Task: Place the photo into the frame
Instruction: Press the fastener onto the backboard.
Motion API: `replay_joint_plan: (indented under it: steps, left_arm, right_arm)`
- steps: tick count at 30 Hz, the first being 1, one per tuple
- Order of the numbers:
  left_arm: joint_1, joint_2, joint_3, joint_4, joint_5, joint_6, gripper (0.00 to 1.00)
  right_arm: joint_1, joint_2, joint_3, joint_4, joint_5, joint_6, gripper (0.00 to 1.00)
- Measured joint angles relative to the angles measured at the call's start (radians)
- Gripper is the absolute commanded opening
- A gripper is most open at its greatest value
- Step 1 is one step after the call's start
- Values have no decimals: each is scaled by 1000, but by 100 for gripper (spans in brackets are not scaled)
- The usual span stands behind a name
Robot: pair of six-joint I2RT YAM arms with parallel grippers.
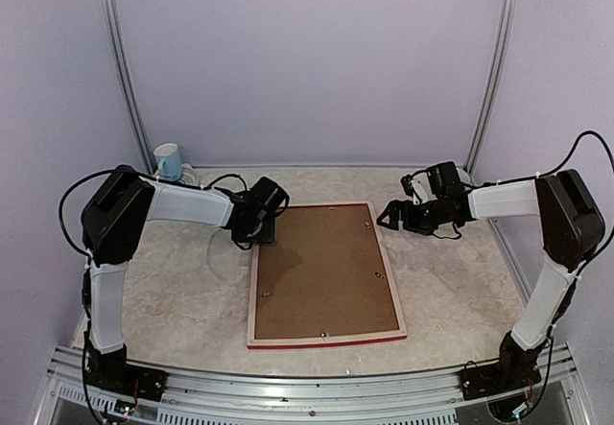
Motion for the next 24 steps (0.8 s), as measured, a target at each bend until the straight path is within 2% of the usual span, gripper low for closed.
replay_joint_plan:
  steps: [7,13,16,20,24]
  left_arm:
    - [0,0,0,5,-2,11,38]
    - [0,0,0,6,-1,13,38]
    - [0,0,0,6,-1,13,38]
    - [0,0,0,5,-1,13,37]
    - [0,3,0,7,-1,13,36]
  right_arm:
    - [-2,-1,-7,26,-47,0,98]
    - [17,-16,-17,80,-139,-10,91]
    - [68,-16,7,90,-180,-23,84]
    - [150,27,108,85,-211,-27,75]
    - [209,126,257,60,-213,-26,72]
